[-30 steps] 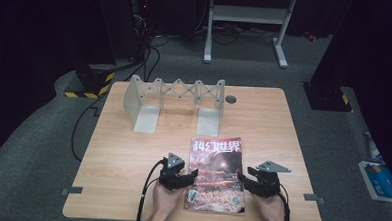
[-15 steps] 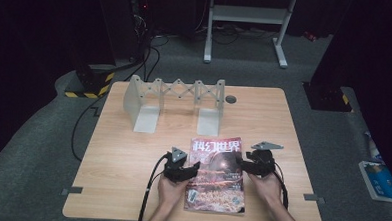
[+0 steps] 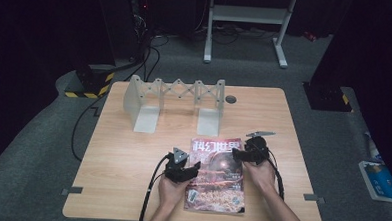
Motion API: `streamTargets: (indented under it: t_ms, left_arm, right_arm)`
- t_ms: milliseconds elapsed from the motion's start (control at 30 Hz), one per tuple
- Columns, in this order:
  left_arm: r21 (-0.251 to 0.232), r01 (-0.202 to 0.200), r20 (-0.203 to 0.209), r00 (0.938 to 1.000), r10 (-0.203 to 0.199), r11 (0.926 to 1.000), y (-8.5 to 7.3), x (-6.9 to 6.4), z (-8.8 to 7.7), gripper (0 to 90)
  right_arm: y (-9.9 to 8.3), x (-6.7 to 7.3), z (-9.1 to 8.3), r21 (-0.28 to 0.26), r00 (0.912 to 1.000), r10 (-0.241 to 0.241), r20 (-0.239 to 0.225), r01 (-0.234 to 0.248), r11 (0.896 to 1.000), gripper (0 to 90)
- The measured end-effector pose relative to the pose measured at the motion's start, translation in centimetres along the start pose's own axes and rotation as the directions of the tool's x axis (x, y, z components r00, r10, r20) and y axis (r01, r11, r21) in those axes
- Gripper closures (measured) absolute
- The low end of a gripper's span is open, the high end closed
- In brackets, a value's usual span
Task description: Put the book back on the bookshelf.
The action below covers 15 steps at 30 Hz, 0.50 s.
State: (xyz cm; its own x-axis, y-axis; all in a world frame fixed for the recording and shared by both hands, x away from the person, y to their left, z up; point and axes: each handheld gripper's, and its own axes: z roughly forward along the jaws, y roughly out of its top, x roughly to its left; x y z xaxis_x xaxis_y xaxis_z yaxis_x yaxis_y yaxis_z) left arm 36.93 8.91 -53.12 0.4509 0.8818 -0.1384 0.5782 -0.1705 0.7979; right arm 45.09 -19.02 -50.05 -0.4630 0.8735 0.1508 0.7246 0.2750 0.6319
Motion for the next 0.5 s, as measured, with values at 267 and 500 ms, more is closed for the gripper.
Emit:
streamTargets:
  t_ms: [267, 500]
  left_arm:
    - [-0.002, -0.008, 0.007, 0.9999, 0.008, 1.0000, 0.0, 0.0, 0.0, 43.3]
    - [-0.003, -0.012, 0.018, 0.9998, 0.012, 0.9999, 0.0, 0.0, 0.1, 43.7]
  right_arm:
    - [0.2, -0.3, 0.8, 0.010, 0.9991, 0.037, -0.019, -0.037, 0.999, 37.2]
    - [0.4, 0.0, 1.2, 0.017, 0.9974, 0.048, -0.055, -0.047, 0.999, 37.8]
